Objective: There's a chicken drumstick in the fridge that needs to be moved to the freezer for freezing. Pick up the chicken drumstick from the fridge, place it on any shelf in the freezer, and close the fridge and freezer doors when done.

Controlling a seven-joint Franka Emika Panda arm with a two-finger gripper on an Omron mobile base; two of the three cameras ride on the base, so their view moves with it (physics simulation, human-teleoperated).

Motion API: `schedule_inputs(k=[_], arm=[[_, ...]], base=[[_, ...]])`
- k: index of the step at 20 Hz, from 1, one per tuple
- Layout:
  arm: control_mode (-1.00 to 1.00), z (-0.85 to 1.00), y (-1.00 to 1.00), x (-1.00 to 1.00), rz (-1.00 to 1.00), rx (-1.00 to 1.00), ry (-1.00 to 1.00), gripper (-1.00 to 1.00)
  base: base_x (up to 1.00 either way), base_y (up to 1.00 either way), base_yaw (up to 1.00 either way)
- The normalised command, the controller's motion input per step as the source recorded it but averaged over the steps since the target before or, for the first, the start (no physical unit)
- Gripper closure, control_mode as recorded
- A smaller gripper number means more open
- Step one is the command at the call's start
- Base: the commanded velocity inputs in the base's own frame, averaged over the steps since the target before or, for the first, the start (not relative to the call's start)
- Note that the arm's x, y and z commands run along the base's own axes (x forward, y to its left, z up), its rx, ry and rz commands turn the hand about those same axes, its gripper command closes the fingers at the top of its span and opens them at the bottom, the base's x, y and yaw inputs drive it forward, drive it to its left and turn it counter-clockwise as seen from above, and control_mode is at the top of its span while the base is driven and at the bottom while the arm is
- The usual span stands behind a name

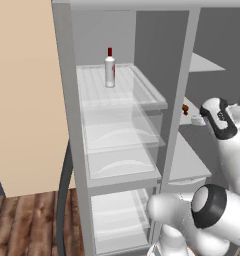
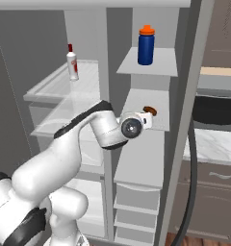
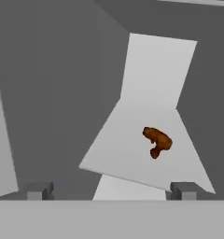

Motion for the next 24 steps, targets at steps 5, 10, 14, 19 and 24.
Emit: schedule_inputs(k=[5,10,14,19,24], arm=[[-1.0,0.55,0.34,-0.52,-0.04,0.0,-0.02,-1.0],[-1.0,0.28,0.07,-0.6,-0.15,0.06,0.05,-1.0],[-1.0,0.15,0.11,-0.48,-0.25,0.07,0.11,-1.0],[-1.0,0.15,0.14,-0.15,-0.07,0.0,0.13,-1.0],[-1.0,0.25,0.19,-0.27,0.0,0.0,0.0,-1.0]], base=[[0.0,0.0,0.0],[0.0,0.0,0.0],[0.0,0.0,0.0],[0.0,0.0,0.0],[0.0,0.0,0.0]])
